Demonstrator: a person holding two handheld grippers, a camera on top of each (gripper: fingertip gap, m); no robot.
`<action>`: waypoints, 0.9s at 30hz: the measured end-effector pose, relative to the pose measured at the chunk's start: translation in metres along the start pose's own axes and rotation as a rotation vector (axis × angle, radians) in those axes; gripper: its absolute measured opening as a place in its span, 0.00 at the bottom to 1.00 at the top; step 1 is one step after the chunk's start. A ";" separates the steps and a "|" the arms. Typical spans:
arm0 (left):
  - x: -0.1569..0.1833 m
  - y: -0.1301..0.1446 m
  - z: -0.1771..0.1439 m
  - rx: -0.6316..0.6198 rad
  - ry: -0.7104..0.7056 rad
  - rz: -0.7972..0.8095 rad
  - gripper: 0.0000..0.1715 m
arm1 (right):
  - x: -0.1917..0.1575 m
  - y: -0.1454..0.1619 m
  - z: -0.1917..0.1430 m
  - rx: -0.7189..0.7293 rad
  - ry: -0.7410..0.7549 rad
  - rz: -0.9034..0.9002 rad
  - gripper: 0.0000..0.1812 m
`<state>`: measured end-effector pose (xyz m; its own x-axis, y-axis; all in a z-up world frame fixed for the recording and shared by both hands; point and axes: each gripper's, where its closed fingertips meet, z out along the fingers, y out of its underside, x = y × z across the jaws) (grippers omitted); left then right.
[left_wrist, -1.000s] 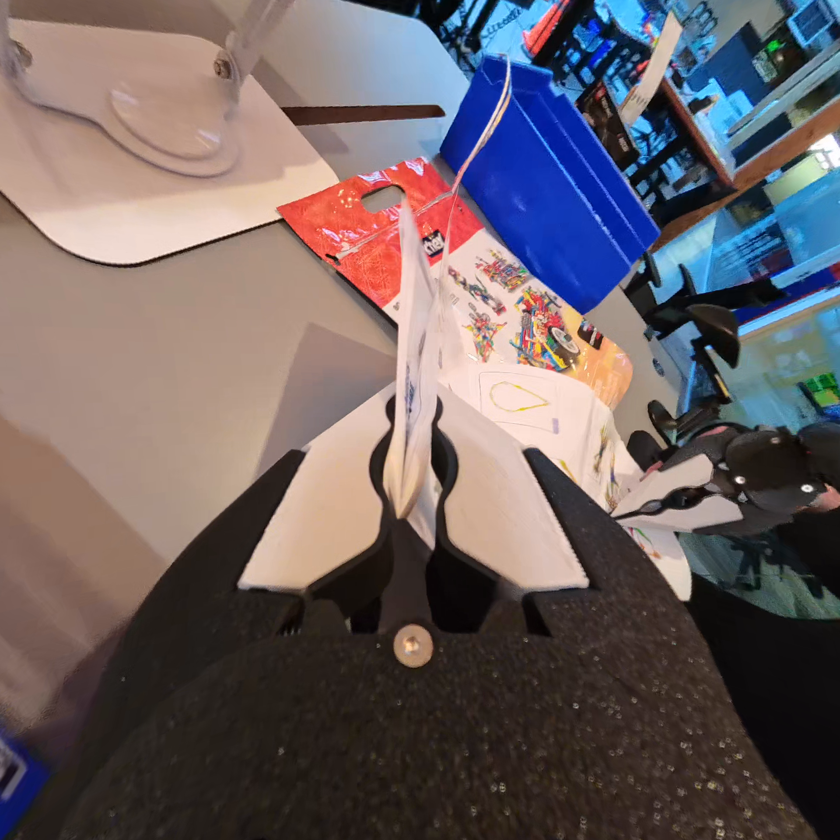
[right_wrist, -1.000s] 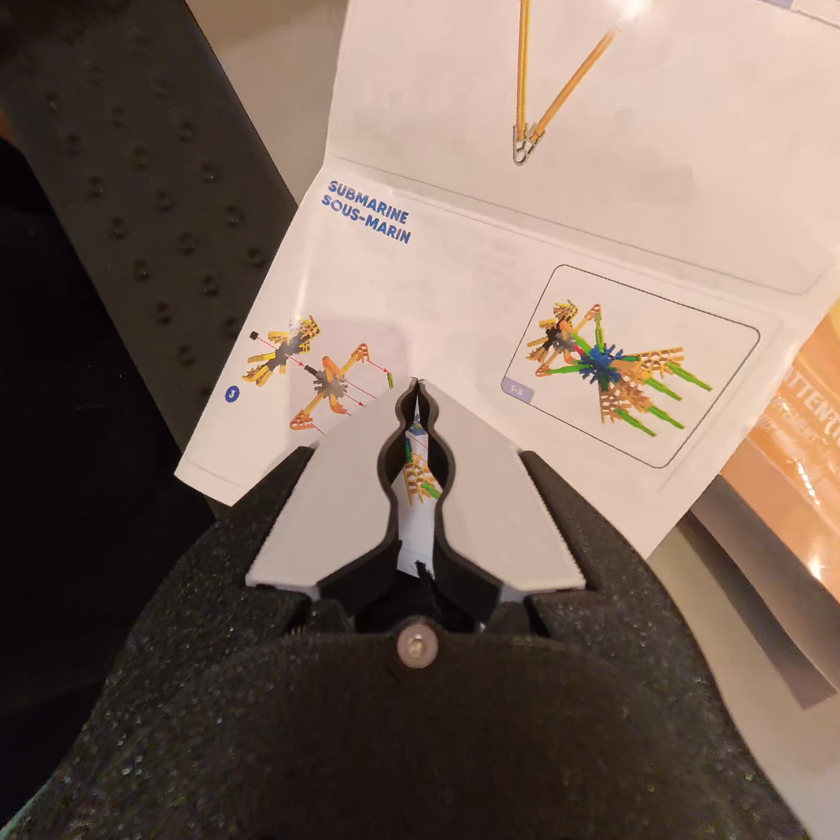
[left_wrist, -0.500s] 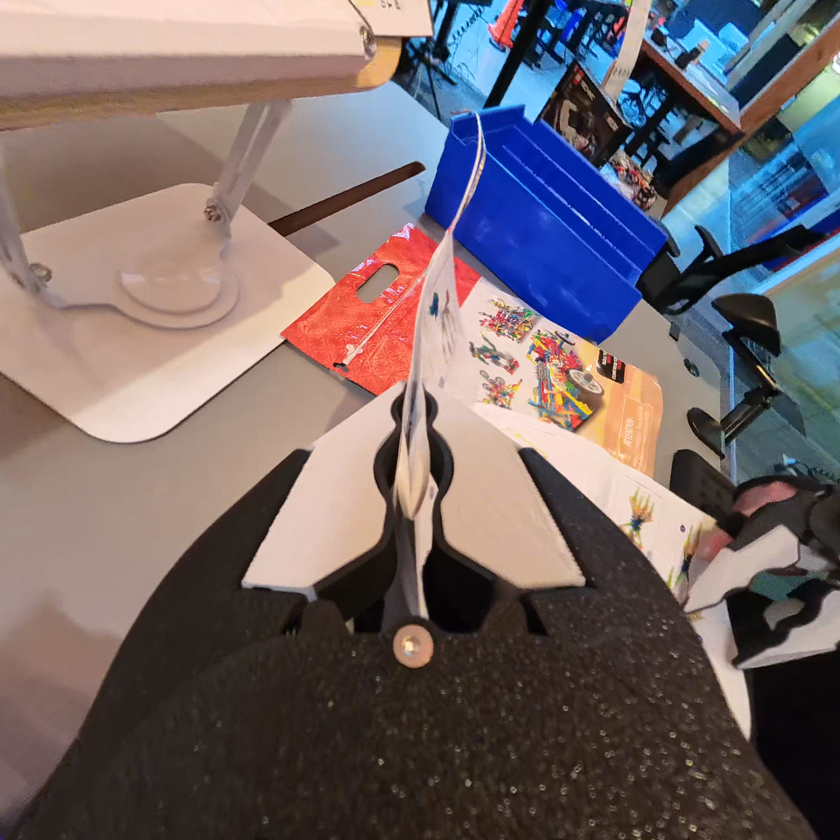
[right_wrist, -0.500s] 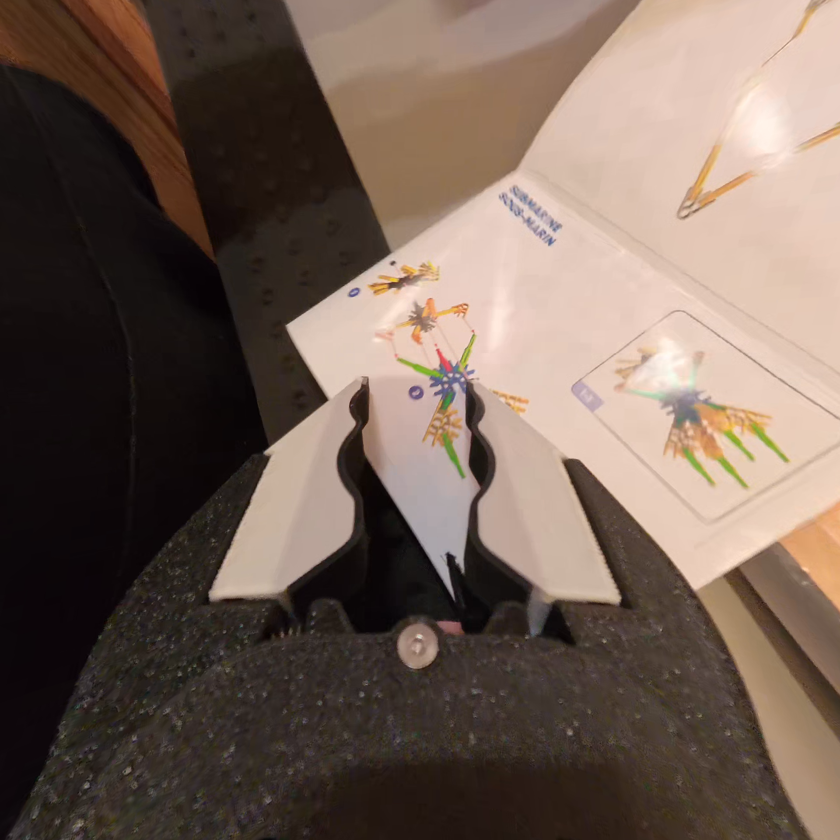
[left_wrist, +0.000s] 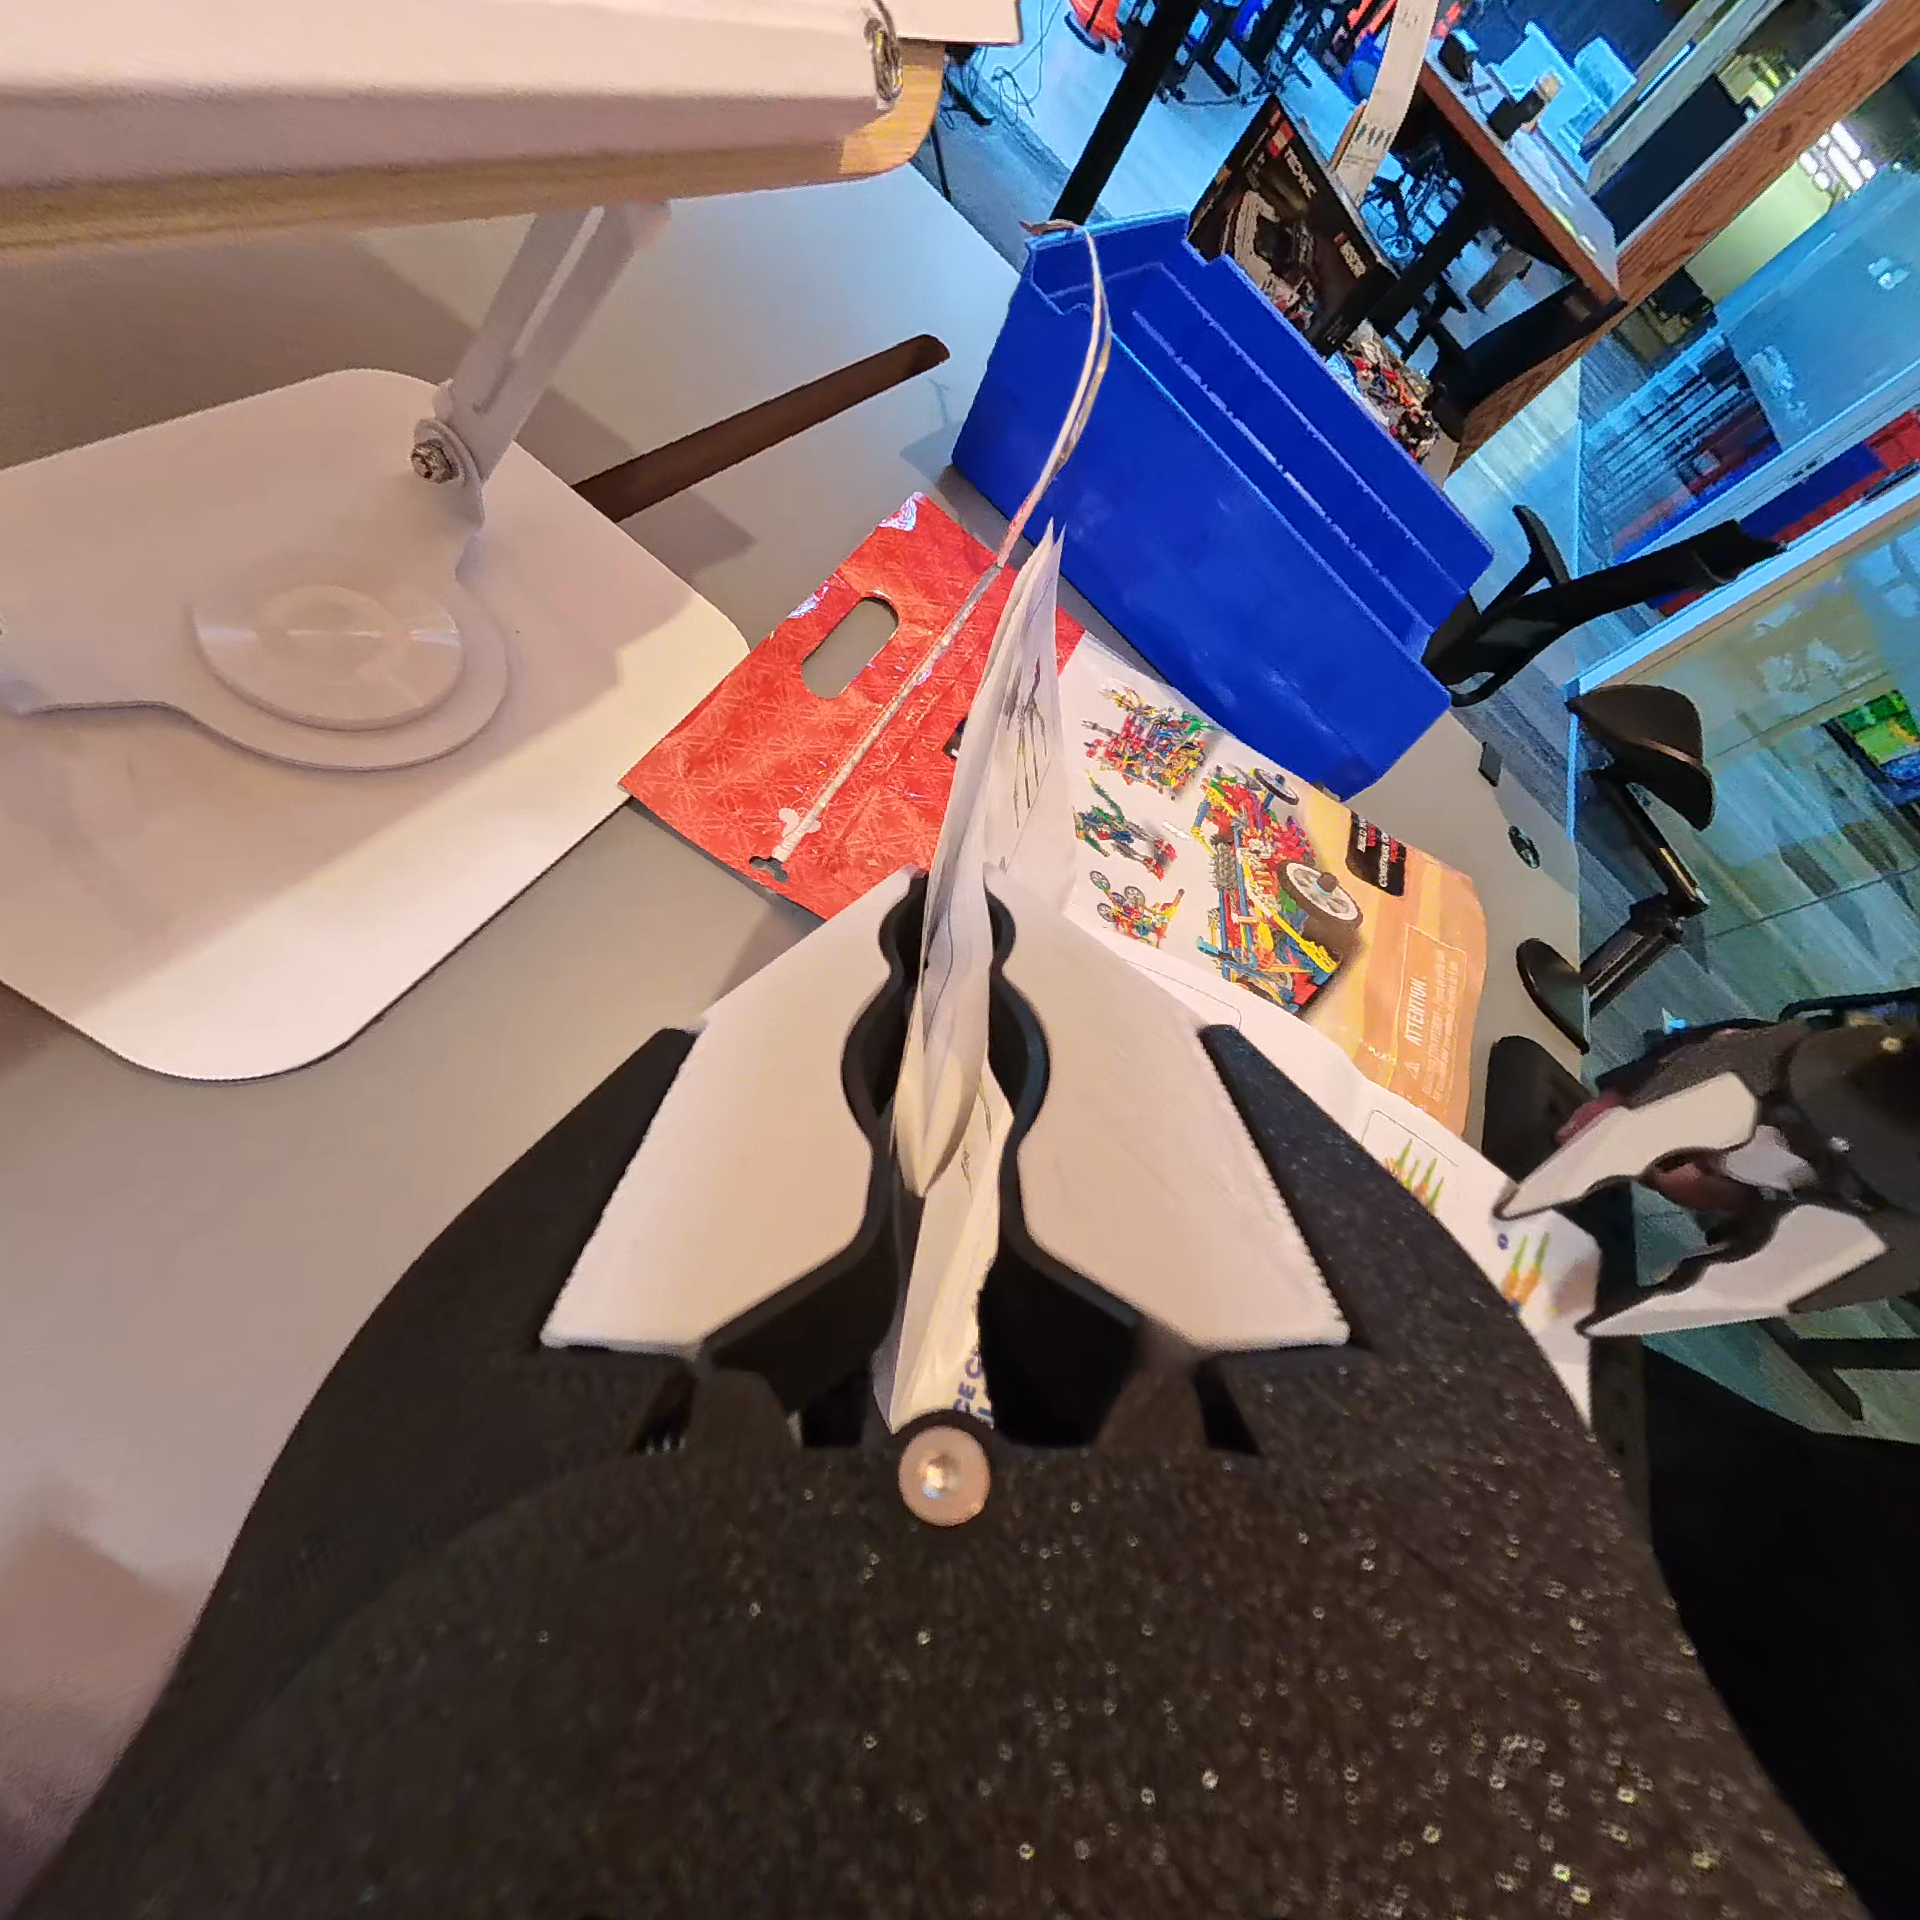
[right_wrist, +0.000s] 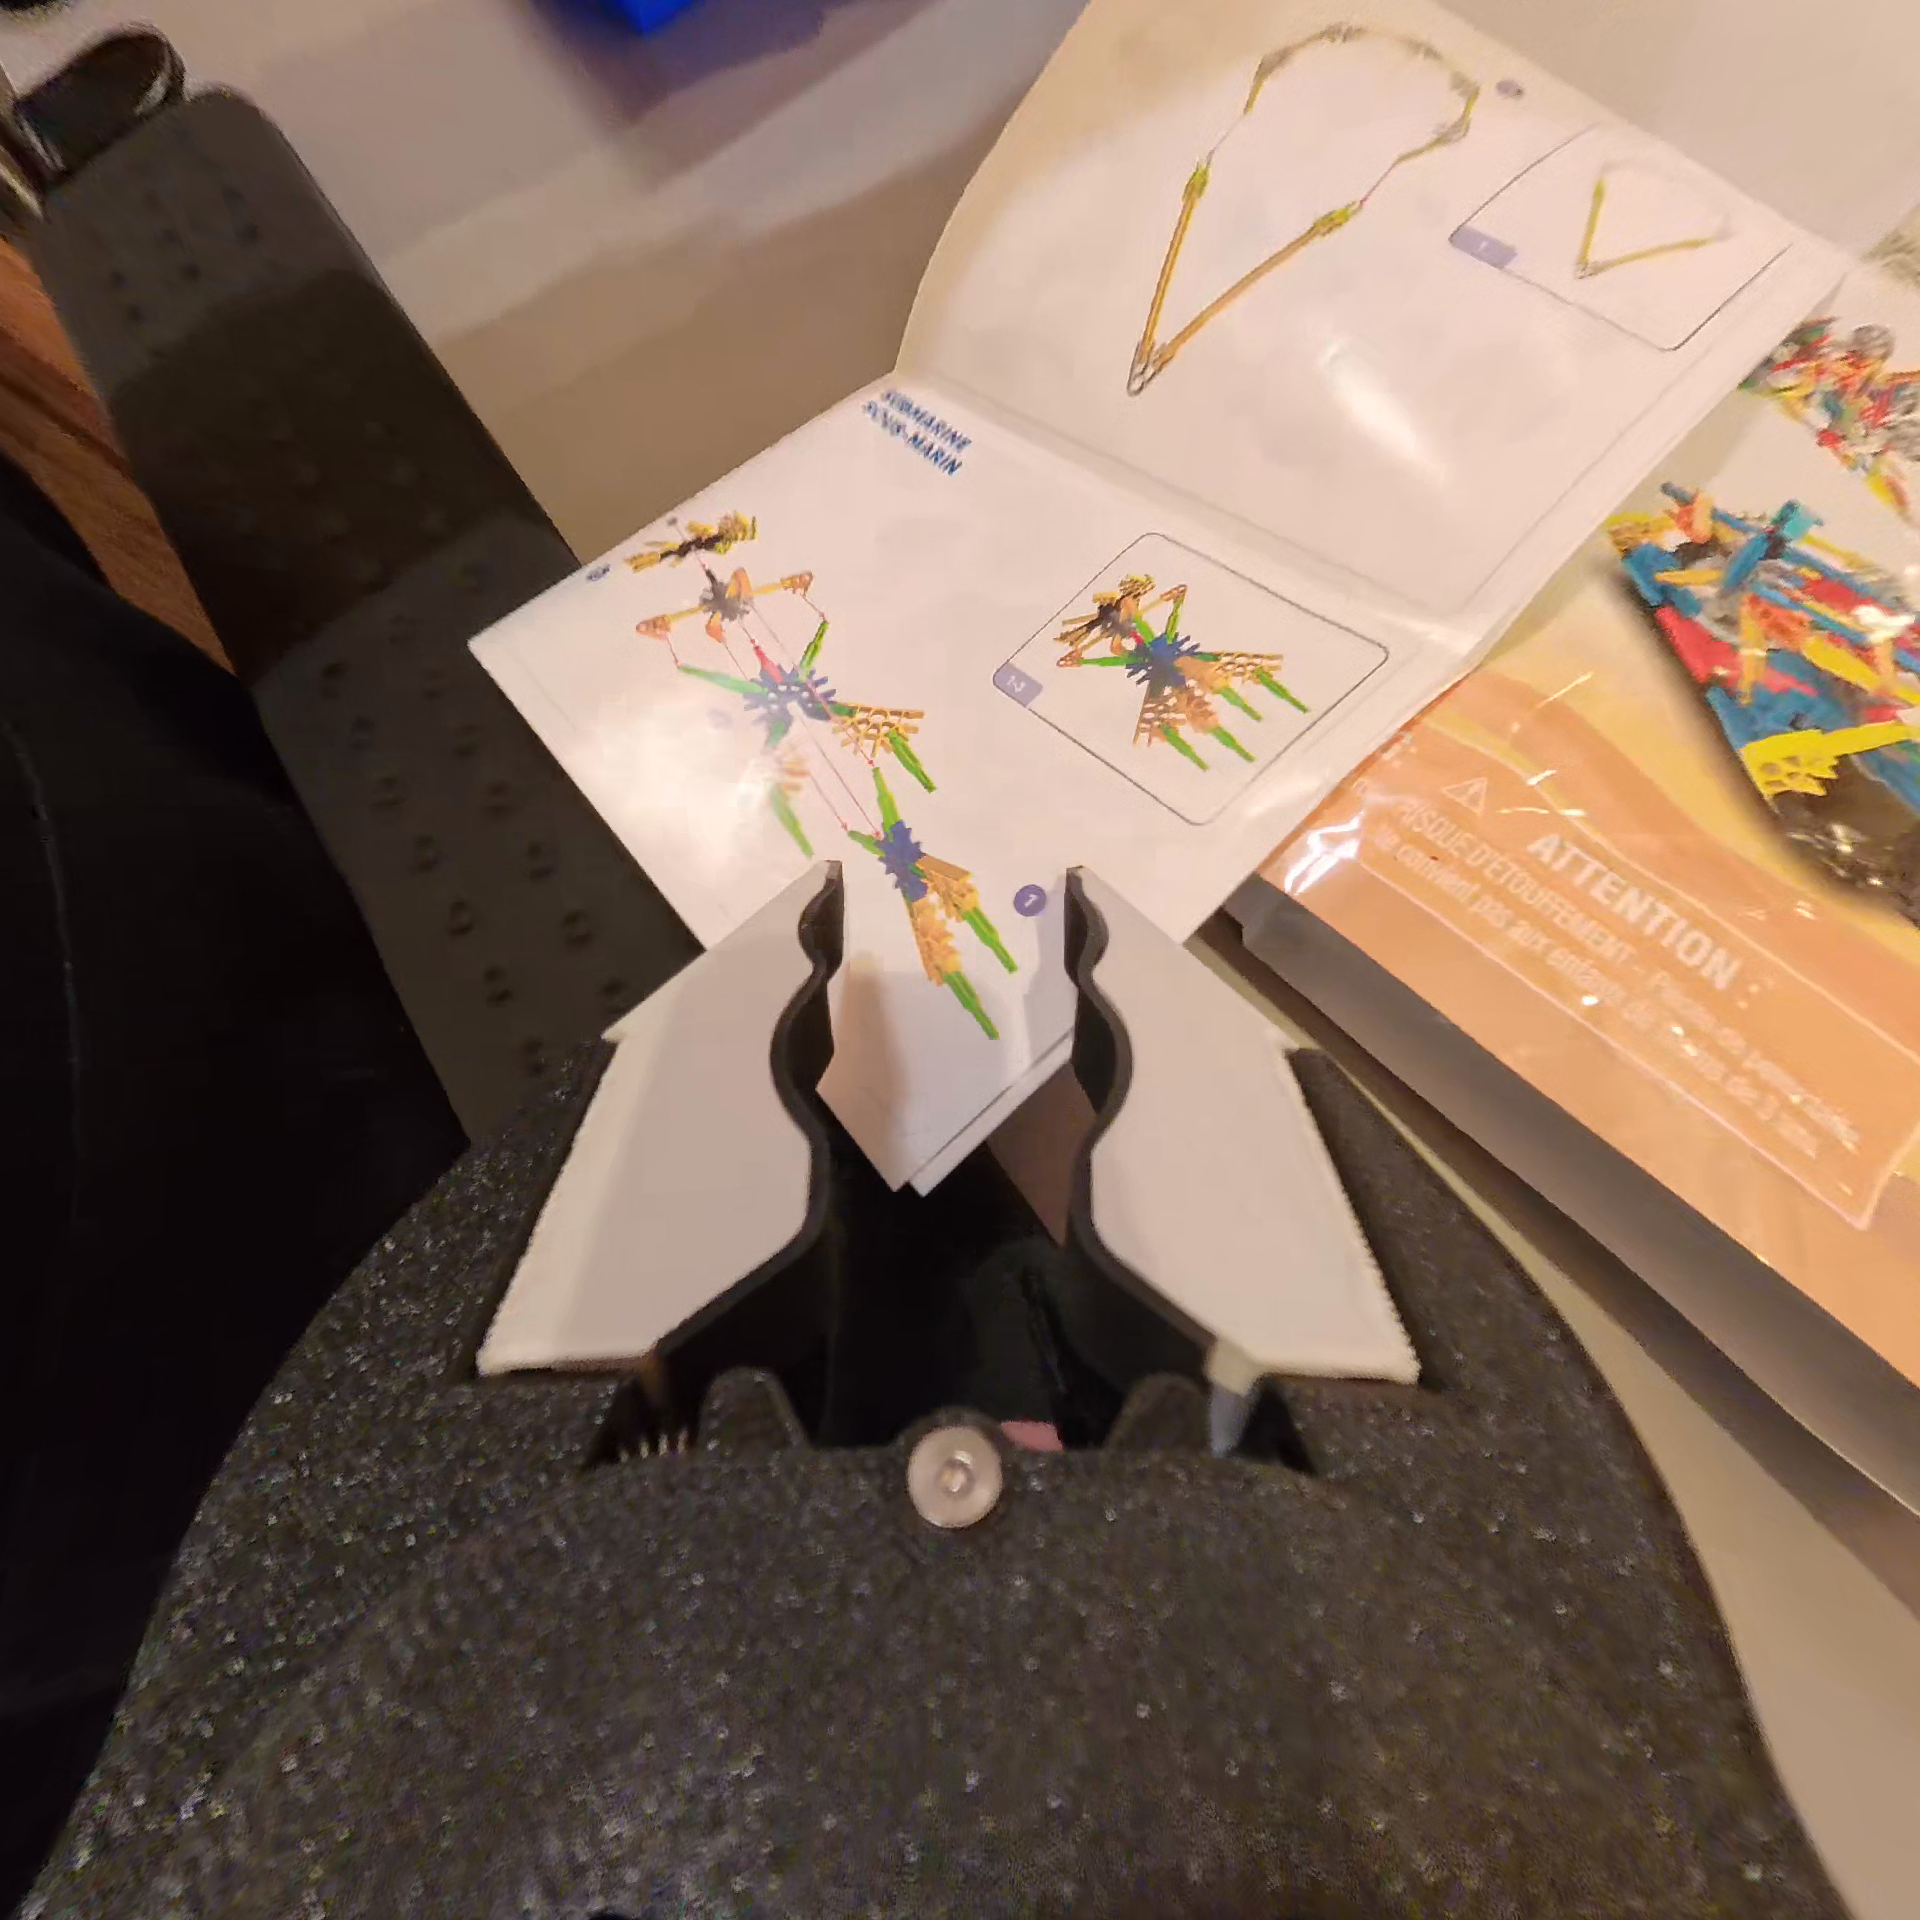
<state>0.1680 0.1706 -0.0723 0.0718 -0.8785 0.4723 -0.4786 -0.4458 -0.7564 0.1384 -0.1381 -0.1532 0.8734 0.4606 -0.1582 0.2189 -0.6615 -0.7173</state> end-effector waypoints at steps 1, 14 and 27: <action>-0.001 0.000 0.000 -0.001 0.000 -0.003 0.02 | 0.004 -0.002 -0.003 0.021 0.018 0.023 0.23; -0.005 -0.006 0.001 0.003 0.001 -0.014 0.01 | 0.009 0.035 0.002 -0.058 -0.034 0.257 0.26; 0.028 -0.023 -0.012 0.042 0.025 0.082 0.01 | 0.007 0.029 0.016 -0.050 -0.068 0.318 0.00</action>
<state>0.1708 0.1582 -0.0361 0.0116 -0.9082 0.4184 -0.4447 -0.3795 -0.8113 0.1440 -0.1440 -0.1859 0.8707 0.2633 -0.4155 -0.0380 -0.8061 -0.5906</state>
